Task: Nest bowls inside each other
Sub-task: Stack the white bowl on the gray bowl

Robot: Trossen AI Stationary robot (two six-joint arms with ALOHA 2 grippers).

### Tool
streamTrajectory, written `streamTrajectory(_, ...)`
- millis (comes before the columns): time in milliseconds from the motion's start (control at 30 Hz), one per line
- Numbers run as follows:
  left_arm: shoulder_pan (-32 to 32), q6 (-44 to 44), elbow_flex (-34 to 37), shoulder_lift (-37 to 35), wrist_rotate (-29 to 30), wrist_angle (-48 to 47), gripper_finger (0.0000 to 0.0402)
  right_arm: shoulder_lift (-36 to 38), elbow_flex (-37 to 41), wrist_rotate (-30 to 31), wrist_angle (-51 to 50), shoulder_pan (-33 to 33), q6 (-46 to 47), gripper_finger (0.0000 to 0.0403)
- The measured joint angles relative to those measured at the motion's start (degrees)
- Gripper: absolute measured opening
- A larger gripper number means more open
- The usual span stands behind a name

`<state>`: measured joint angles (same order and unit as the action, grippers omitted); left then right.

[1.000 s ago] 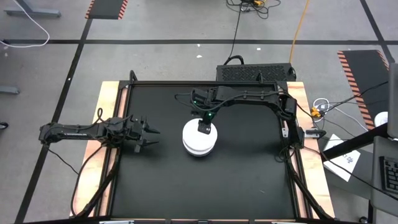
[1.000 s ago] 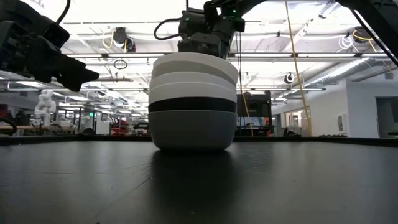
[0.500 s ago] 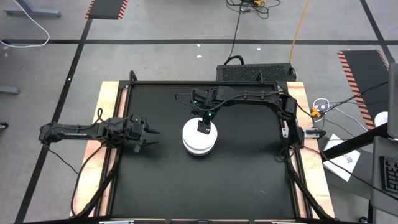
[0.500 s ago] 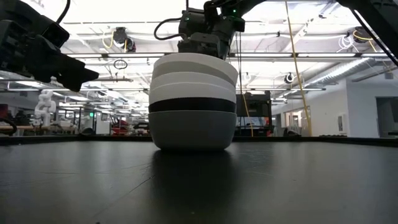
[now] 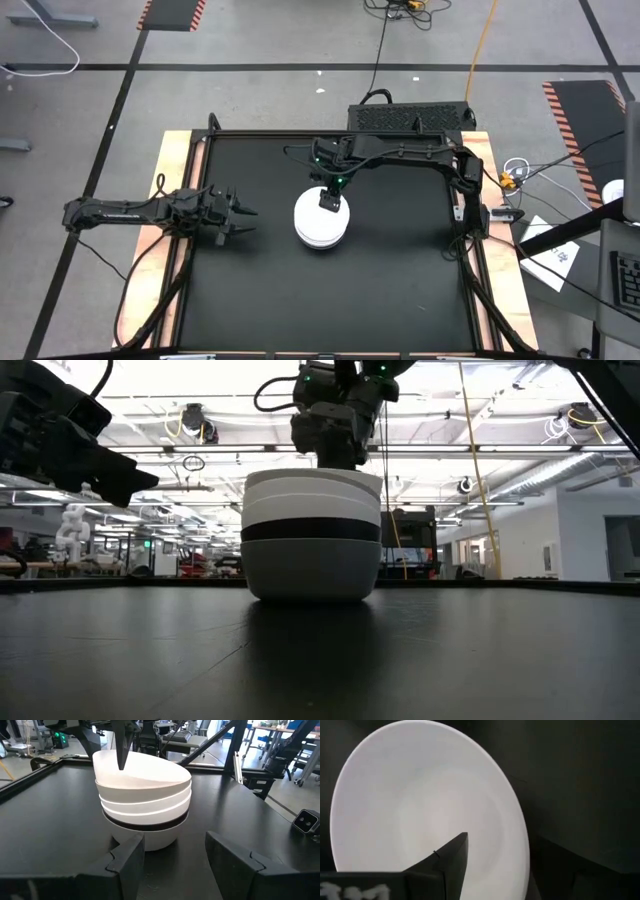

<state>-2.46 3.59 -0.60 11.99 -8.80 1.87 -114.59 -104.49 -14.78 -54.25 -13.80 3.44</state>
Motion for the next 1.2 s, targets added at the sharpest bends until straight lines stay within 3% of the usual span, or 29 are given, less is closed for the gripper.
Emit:
streamTrajectory(567, 0.00, 0.37, 0.00, 0.00, -0.24, 0.05, 0.0211, 0.00, -0.02, -0.24, 0.73, -0.11, 0.32, 0.0184)
streamTrajectory(700, -0.02, 0.35, 0.00, 0.00, -0.24, 0.05, 0.0211, 0.00, -0.02, -0.20, 0.51, -0.13, -0.06, 0.0150)
streamTrajectory(1033, -0.02, 0.33, 0.00, 0.00, -0.24, 0.05, 0.0211, 0.01, -0.07, -0.19, -0.92, -0.13, -1.15, 0.0012)
streamTrajectory(1200, 0.00, 0.54, 0.00, 0.00, -0.26, 0.06, 0.0211, 0.04, -0.13, -0.27, -1.66, -0.13, -1.09, 0.0009)
